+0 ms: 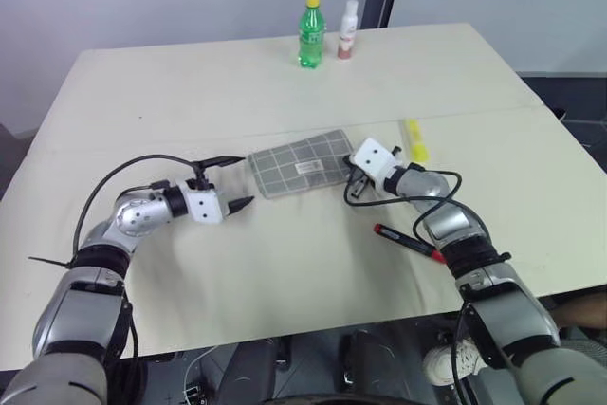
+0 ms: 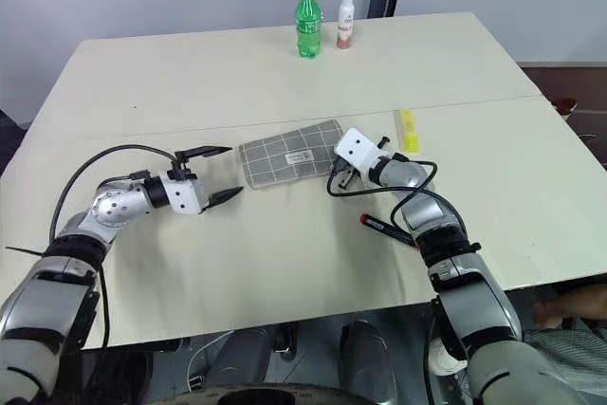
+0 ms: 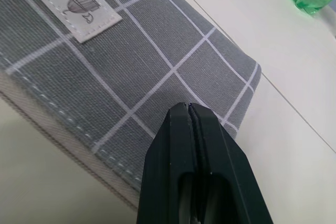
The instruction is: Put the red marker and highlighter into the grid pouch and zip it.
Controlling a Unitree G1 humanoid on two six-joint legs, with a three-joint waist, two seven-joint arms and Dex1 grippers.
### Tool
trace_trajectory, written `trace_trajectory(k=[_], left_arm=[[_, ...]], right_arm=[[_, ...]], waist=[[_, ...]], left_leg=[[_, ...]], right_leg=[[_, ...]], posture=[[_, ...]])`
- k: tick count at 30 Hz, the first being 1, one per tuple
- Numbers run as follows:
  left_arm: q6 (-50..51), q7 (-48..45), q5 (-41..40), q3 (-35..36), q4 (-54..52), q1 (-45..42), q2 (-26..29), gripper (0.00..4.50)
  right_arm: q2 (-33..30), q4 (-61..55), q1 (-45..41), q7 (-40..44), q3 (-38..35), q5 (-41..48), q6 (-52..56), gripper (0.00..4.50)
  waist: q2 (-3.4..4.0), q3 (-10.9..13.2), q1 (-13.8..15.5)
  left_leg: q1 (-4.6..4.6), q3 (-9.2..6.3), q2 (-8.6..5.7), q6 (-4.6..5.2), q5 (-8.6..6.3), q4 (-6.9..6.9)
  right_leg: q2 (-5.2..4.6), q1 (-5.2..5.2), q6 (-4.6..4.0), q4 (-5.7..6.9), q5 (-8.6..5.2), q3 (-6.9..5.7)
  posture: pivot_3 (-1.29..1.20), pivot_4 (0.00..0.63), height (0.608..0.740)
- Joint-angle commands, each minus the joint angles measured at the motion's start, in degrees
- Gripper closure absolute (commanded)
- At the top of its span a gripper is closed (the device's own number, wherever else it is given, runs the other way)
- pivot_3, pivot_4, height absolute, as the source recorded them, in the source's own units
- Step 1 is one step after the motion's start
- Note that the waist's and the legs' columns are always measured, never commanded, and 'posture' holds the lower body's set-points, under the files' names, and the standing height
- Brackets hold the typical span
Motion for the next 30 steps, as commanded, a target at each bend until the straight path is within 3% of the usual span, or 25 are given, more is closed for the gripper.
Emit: trace_trajectory(k=[1,6,7,10,16,19,22,29,30], left_arm=[[-1.0,2.1,0.8,-1.6,0.9,-1.8,-0.9,0.00],[-0.7,0.4,-0.1,-4.2,2.6,-3.3,-3.5,0.00],[-0.6,-0.3,-0.4,-4.6,2.7,-3.4,-3.6,0.25],[0.4,-2.3,-2.4,-4.5,2.8,-3.3,-3.8,1.31],[0.8,-5.0,-5.2,-4.5,2.5,-2.8,-3.7,4.46],[1.3,-6.7,-7.2,-4.3,2.0,-2.4,-3.9,4.46],[1.9,-8.0,-9.0,-3.9,1.0,-1.9,-4.0,4.50],[4.6,-7.2,-12.0,-2.7,-4.8,1.0,-4.2,4.50],[5.2,-6.8,-12.1,-2.5,-5.6,1.5,-4.3,4.50]], right_arm=[[-0.1,-2.1,0.8,1.0,-0.6,0.2,0.2,4.44],[0.0,-4.1,1.3,1.5,-1.2,0.6,1.2,4.44],[0.0,-4.3,1.4,1.5,-1.3,0.6,1.3,4.48],[0.0,-5.5,1.9,1.8,-1.4,0.7,1.9,4.50],[-0.4,-6.7,2.2,2.0,-2.2,1.2,2.2,4.50],[0.4,-8.1,2.3,3.3,-3.9,4.1,4.1,4.50],[0.5,-10.7,2.6,4.7,-5.8,7.1,7.1,3.63],[-1.7,-31.6,11.4,6.5,-13.0,18.0,22.6,0.03],[-2.3,-34.3,12.9,6.6,-13.4,18.7,24.9,0.03]], waist=[[0.00,0.0,-0.2],[0.00,0.0,-0.1],[0.00,0.0,-0.1],[-0.01,0.0,-0.2],[-0.01,0.0,-0.2],[-0.01,0.0,-0.2],[-0.01,0.0,-0.2],[-0.01,0.0,0.0],[-0.01,0.0,0.1]], left_leg=[[-0.01,0.01,0.00,0.00,0.00,0.00],[0.00,0.02,0.01,0.00,0.00,-0.05],[0.01,0.02,0.02,-0.01,0.01,-0.04],[0.07,0.03,0.01,0.00,0.00,-0.04],[0.09,0.02,0.02,0.00,0.00,-0.04],[0.10,0.02,0.02,0.00,0.00,-0.04],[0.10,0.03,0.03,0.01,0.00,-0.04],[0.05,-0.01,0.03,0.03,-0.02,-0.04],[0.04,-0.02,0.03,0.03,-0.02,-0.04]], right_leg=[[-0.01,-0.01,0.00,0.00,0.00,0.01],[0.01,-0.05,0.01,0.05,0.00,0.00],[0.01,-0.03,0.01,0.06,0.00,-0.01],[0.00,0.02,0.01,0.05,0.00,0.00],[-0.09,0.02,0.01,0.05,0.00,0.01],[-0.08,0.04,0.01,0.05,0.00,0.00],[-0.09,0.04,0.01,0.05,0.00,0.01],[-0.13,0.00,0.01,0.03,0.00,0.02],[-0.13,0.01,0.00,-0.01,0.00,0.02]], posture=[[0.00,0.150,0.740],[0.00,0.150,0.740],[0.00,0.150,0.740],[0.00,0.150,0.740],[0.00,0.150,0.740],[0.00,0.150,0.740],[0.00,0.150,0.740],[0.00,0.150,0.740],[0.00,0.150,0.740]])
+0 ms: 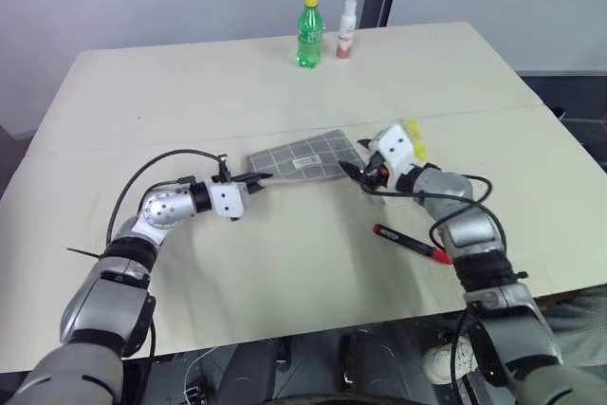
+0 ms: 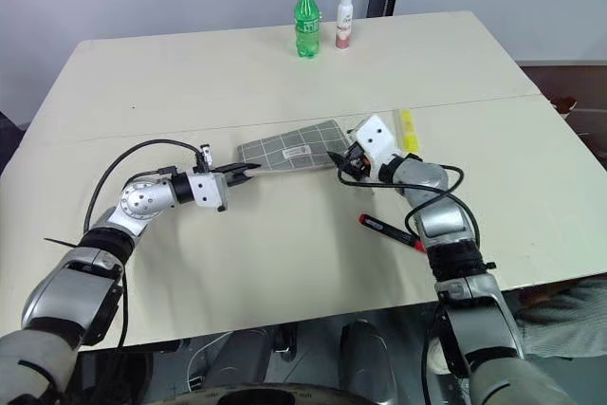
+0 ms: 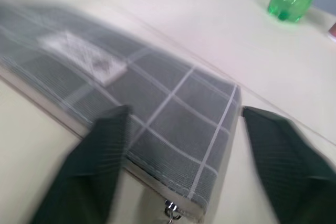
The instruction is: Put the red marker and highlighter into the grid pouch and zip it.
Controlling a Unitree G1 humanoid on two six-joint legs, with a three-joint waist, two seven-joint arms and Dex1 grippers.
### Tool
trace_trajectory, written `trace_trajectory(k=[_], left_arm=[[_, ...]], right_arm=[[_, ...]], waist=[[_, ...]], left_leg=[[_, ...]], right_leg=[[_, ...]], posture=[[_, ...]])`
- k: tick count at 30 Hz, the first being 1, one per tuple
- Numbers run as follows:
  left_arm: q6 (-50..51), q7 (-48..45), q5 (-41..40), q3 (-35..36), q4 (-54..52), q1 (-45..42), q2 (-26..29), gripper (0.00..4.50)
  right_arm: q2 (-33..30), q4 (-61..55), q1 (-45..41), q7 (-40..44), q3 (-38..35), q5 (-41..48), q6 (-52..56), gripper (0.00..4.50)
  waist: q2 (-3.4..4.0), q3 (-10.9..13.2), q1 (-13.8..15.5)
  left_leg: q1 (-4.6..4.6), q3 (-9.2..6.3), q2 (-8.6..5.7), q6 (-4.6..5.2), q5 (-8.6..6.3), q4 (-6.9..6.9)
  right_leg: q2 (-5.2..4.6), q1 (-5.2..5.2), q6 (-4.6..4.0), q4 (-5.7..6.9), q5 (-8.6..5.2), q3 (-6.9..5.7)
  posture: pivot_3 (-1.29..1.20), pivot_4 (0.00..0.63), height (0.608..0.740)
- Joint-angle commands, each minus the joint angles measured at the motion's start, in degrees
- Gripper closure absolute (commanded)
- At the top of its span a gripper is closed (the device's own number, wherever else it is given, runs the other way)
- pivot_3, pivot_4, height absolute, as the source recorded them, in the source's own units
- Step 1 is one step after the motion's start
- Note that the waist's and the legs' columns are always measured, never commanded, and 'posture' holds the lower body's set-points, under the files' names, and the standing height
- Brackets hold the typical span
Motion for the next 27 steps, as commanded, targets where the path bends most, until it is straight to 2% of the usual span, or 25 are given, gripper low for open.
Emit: trace_trajectory(k=[1,3,5,12,15,21,27], left_arm=[[1.5,1.7,-1.0,1.2,-3.7,1.6,-0.2,4.50],[2.2,2.8,-0.5,1.1,-5.1,2.6,-0.6,4.50],[3.1,4.2,0.2,1.0,-6.5,3.4,-0.8,4.50],[5.0,4.5,0.1,0.7,-9.3,4.4,-1.0,4.50],[5.6,4.3,0.0,0.7,-10.0,4.0,-1.2,4.50],[6.3,4.3,-0.2,0.8,-11.2,4.2,-1.2,4.50],[7.4,4.7,0.1,0.6,-12.6,4.5,-1.8,4.50]], right_arm=[[-2.3,-12.2,4.6,0.8,-2.6,4.8,9.2,0.03],[-3.2,-17.0,7.1,0.8,-2.6,6.6,14.0,0.03],[-3.7,-18.4,8.5,-1.5,-1.9,4.7,15.6,0.03],[-1.6,-14.0,8.4,-8.6,-1.3,1.3,18.2,0.03],[-0.6,-12.0,7.6,-9.5,-1.3,1.6,19.3,1.31],[1.6,-12.4,4.9,-8.8,1.5,1.8,18.6,4.42],[0.9,-13.5,1.1,-4.0,12.4,-3.5,11.3,4.47]], waist=[[0.00,0.0,0.0],[0.00,0.0,-0.1],[0.00,0.0,-0.1],[-0.01,0.0,0.0],[-0.01,0.0,0.0],[-0.01,0.0,-0.1],[-0.01,0.0,-0.1]], left_leg=[[0.00,0.00,0.00,0.00,0.00,0.00],[0.00,0.00,0.00,0.01,-0.01,-0.01],[0.00,0.00,0.02,0.01,-0.01,-0.01],[-0.02,0.01,0.03,0.00,-0.01,-0.03],[-0.05,0.02,0.02,0.00,-0.01,-0.03],[-0.06,0.02,0.03,0.01,0.00,-0.02],[-0.06,0.02,0.02,0.01,0.00,-0.02]], right_leg=[[-0.01,0.01,0.00,-0.01,0.00,0.00],[-0.01,0.01,-0.01,-0.04,-0.01,0.02],[-0.01,0.01,-0.02,-0.05,-0.01,0.04],[0.00,0.02,-0.04,-0.19,-0.02,0.03],[0.00,0.01,-0.02,-0.20,-0.01,0.01],[0.02,0.00,-0.01,-0.19,0.00,0.00],[0.02,0.00,0.00,-0.19,0.00,-0.01]], posture=[[0.00,0.150,0.740],[0.00,0.150,0.740],[0.00,0.150,0.740],[0.00,0.150,0.740],[0.00,0.150,0.740],[0.00,0.150,0.740],[0.00,0.150,0.740]])
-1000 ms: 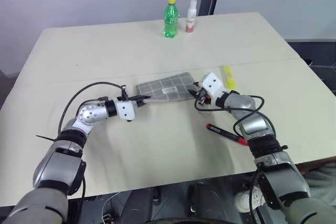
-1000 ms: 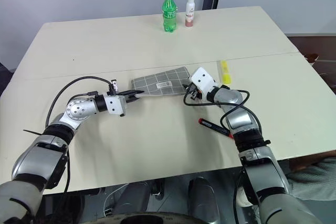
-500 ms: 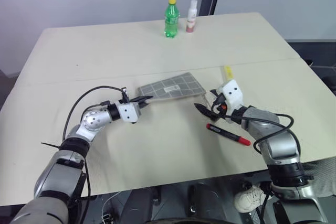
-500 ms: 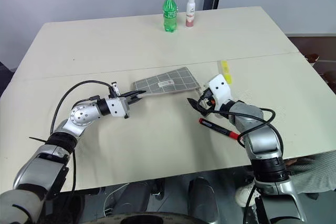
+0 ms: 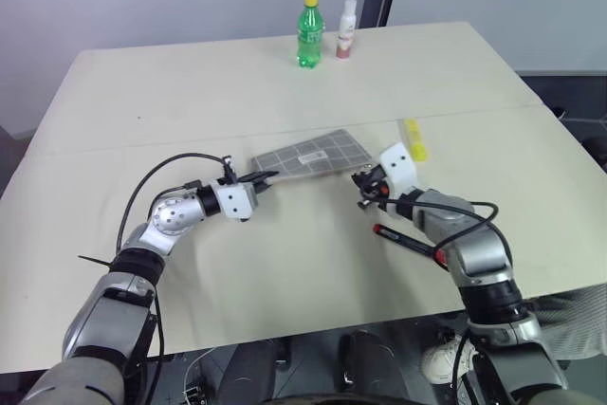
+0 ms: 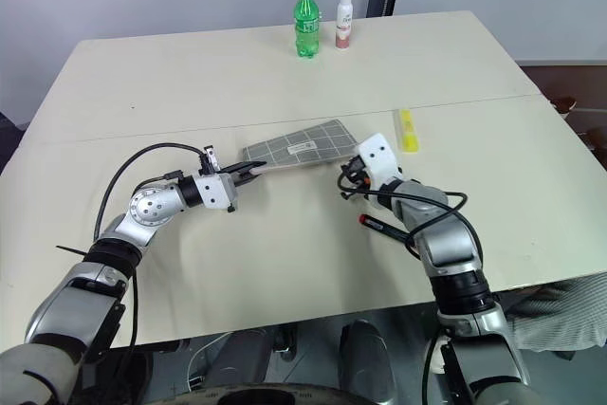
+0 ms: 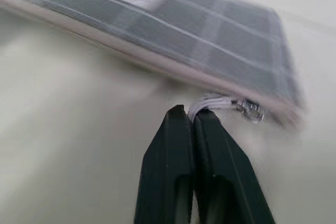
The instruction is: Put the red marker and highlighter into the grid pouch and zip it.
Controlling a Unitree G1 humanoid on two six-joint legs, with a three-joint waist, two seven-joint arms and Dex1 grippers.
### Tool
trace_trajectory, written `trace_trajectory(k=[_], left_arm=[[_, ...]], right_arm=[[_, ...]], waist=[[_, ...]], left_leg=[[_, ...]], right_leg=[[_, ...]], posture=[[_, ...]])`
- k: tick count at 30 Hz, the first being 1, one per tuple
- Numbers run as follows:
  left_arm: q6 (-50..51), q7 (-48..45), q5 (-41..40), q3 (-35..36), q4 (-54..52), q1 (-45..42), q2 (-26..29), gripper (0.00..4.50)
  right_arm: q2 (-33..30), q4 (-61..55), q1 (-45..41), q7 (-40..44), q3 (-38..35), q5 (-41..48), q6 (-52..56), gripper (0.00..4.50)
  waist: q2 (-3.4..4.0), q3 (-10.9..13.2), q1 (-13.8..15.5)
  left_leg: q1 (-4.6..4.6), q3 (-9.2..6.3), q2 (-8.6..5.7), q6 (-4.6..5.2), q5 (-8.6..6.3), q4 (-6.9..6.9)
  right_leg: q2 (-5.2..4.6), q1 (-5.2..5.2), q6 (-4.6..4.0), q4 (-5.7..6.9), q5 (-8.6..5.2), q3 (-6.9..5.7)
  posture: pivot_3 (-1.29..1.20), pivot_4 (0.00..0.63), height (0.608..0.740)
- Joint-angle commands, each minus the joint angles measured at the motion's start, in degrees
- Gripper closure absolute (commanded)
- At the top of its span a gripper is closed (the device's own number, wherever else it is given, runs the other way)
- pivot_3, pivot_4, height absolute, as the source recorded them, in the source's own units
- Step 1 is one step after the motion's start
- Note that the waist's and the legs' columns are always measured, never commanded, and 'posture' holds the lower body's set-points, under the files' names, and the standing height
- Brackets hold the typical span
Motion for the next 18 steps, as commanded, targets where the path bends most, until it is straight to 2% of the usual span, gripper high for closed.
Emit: trace_trajectory(k=[1,10,12,18], left_arm=[[0.5,0.9,0.2,0.0,-2.2,-0.2,-0.6,4.50],[1.9,1.8,1.1,-0.3,-2.6,-1.1,-2.1,4.50],[2.1,1.8,1.1,-0.4,-2.8,-1.0,-2.2,4.50],[4.0,4.2,2.0,0.3,-3.9,-0.8,-2.7,4.50]], right_arm=[[0.4,-3.0,-2.4,4.0,6.5,-2.6,-6.3,4.47],[2.4,3.0,-10.2,13.5,17.0,-8.3,-21.5,4.47],[1.2,5.5,-12.5,15.2,19.1,-11.6,-29.0,4.47],[-5.1,10.1,-12.1,18.1,15.2,-12.7,-36.3,4.47]], waist=[[0.00,0.0,0.0],[-0.01,0.0,0.0],[-0.01,0.0,0.0],[-0.03,0.0,0.2]], left_leg=[[0.00,0.00,0.00,0.00,0.00,0.00],[0.00,-0.01,0.00,0.00,0.00,0.04],[0.00,-0.01,0.00,0.00,0.00,0.04],[-0.01,-0.01,-0.03,0.00,0.01,0.09]], right_leg=[[0.00,0.00,0.00,0.00,0.00,-0.01],[0.04,0.02,0.00,0.02,0.00,-0.04],[0.04,0.02,0.01,0.02,0.00,-0.04],[0.09,0.06,0.01,0.02,0.01,-0.06]], posture=[[0.00,0.150,0.740],[0.00,0.150,0.740],[0.00,0.150,0.740],[0.00,0.150,0.740]])
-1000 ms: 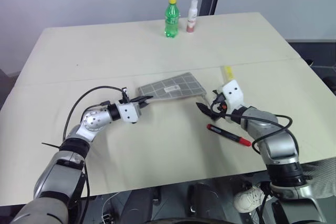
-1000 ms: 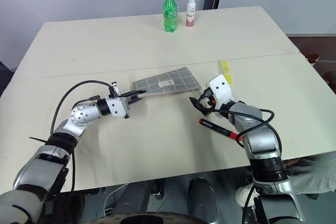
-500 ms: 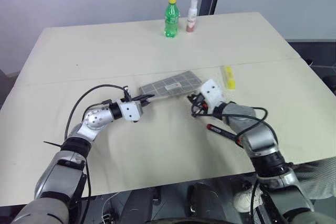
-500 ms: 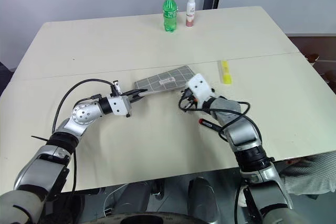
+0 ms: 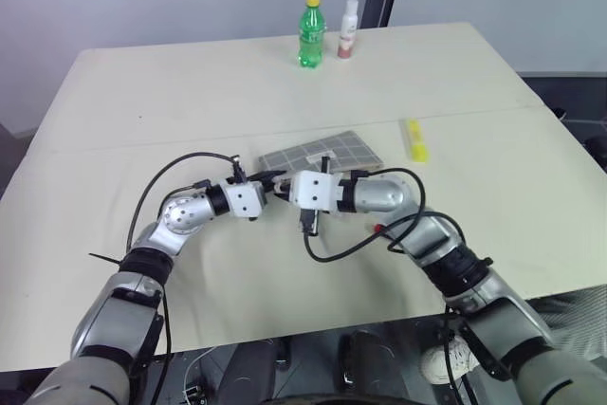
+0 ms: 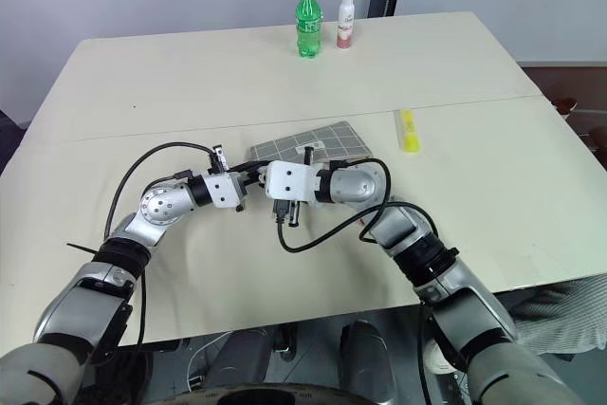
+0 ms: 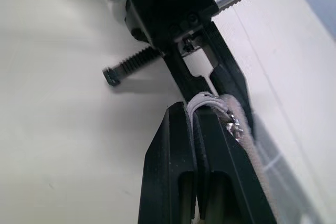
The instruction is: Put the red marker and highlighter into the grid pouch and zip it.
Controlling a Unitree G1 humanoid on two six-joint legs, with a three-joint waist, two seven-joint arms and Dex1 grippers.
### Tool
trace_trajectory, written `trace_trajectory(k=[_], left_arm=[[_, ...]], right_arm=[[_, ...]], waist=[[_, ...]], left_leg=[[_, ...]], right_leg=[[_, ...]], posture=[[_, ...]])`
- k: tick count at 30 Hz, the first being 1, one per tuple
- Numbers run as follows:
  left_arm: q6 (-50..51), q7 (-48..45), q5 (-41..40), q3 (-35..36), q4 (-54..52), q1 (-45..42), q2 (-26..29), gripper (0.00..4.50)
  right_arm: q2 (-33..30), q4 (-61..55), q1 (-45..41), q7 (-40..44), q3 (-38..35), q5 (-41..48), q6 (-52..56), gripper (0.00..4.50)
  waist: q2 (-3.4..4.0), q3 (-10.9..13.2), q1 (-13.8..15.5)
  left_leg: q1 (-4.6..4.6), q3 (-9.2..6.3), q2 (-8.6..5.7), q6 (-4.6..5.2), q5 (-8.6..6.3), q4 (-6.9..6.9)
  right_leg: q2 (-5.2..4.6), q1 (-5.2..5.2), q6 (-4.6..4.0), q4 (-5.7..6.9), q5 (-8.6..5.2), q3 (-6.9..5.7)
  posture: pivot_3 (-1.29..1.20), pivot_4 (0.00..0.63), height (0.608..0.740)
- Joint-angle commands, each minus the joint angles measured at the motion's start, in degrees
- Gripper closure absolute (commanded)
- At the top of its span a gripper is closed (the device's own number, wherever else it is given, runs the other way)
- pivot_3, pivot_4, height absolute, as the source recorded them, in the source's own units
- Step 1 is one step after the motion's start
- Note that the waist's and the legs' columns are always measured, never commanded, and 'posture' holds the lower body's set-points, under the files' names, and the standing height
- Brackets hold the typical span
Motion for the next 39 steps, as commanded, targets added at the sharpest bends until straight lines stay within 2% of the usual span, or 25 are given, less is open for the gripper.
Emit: trace_trajectory(k=[1,6,10,15,20,23,27,30,33,35,39], left_arm=[[0.5,2.2,0.5,0.8,-1.7,-0.4,0.0,4.50],[0.7,3.2,0.5,1.1,-2.3,0.2,0.4,4.50],[0.6,3.6,0.4,1.2,-3.2,0.7,0.8,4.50],[0.2,3.8,0.2,1.1,-3.2,0.9,1.0,4.50],[-0.2,3.9,0.1,0.9,-2.5,0.6,0.9,4.50],[-0.4,3.9,0.1,0.8,-1.9,0.3,0.8,4.50],[-1.1,3.7,0.6,0.3,-1.1,-0.3,0.5,4.50],[-1.0,3.7,0.6,0.3,-0.9,-0.5,0.3,4.50],[-1.1,3.7,0.9,0.1,-1.0,-0.7,0.2,4.50],[-0.7,3.5,0.6,0.2,-1.3,-0.7,0.2,4.50],[-0.6,3.2,0.7,0.1,-1.8,-0.4,0.5,4.50]], right_arm=[[-3.5,-1.5,1.8,2.0,-4.5,1.7,-1.7,4.47],[-6.6,-9.3,9.9,2.1,-10.5,6.0,1.7,2.06],[-6.9,-19.4,20.2,-1.1,-25.5,19.7,12.0,0.06],[-6.7,-28.4,29.8,-6.1,-38.9,29.9,21.4,0.02],[-9.7,-35.6,40.3,-3.6,-45.5,37.1,26.4,0.02],[-10.9,-34.2,40.5,-5.5,-45.9,35.2,26.1,0.02],[-10.2,-24.5,32.0,-15.3,-41.7,25.1,25.8,0.02],[-6.9,-14.8,22.4,-21.5,-37.5,20.4,27.3,0.02],[-4.8,-5.7,15.3,-25.4,-35.1,16.5,27.0,0.02],[-2.4,6.9,6.1,-28.5,-34.7,15.0,24.8,0.02],[-1.7,21.6,-3.6,-29.6,-32.2,11.3,21.4,0.02]], waist=[[0.00,0.0,0.0],[-0.02,0.0,-0.1],[-0.03,0.0,0.2],[-0.05,0.0,0.1],[-0.04,0.0,0.1],[-0.06,0.0,-0.2],[-0.12,0.0,-0.1],[-0.16,0.1,-0.2],[-0.18,0.1,0.1],[-0.19,0.1,-0.1],[-0.19,0.1,-0.1]], left_leg=[[0.00,0.00,0.00,0.00,0.00,0.00],[0.00,0.00,0.02,-0.01,0.00,-0.03],[0.00,-0.04,0.06,-0.01,-0.01,-0.05],[0.06,-0.05,0.05,-0.01,-0.01,-0.04],[0.07,-0.04,0.05,-0.01,-0.02,-0.14],[0.03,-0.04,0.05,0.01,-0.03,-0.14],[0.19,0.04,0.06,0.01,-0.03,-0.08],[0.23,0.04,0.06,0.01,-0.03,-0.09],[0.17,0.08,0.06,0.03,-0.03,-0.10],[0.11,0.09,0.04,0.11,-0.08,-0.07],[-0.13,0.14,0.02,0.12,-0.05,0.03]], right_leg=[[-0.01,0.00,0.00,0.00,0.00,0.00],[-0.06,-0.01,0.01,0.01,0.00,0.01],[-0.06,0.02,0.01,0.01,0.00,0.01],[-0.08,0.12,0.00,-0.05,0.00,0.04],[-0.11,0.07,-0.17,-0.12,-0.11,0.14],[-0.13,0.07,-0.09,-0.21,-0.08,0.13],[-0.20,0.13,-0.28,-0.29,-0.08,0.14],[-0.22,0.14,-0.34,-0.36,-0.05,0.10],[-0.23,0.02,-0.17,-0.34,0.05,0.08],[-0.25,-0.05,-0.05,-0.22,0.12,0.07],[-0.13,-0.06,0.17,-0.09,0.26,0.02]], posture=[[0.00,0.150,0.740],[0.00,0.150,0.740],[0.00,0.150,0.740],[0.00,0.150,0.740],[0.00,0.150,0.740],[0.00,0.150,0.740],[0.00,0.150,0.740],[0.00,0.150,0.740],[0.00,0.150,0.740],[0.00,0.150,0.740],[0.00,0.150,0.740]])
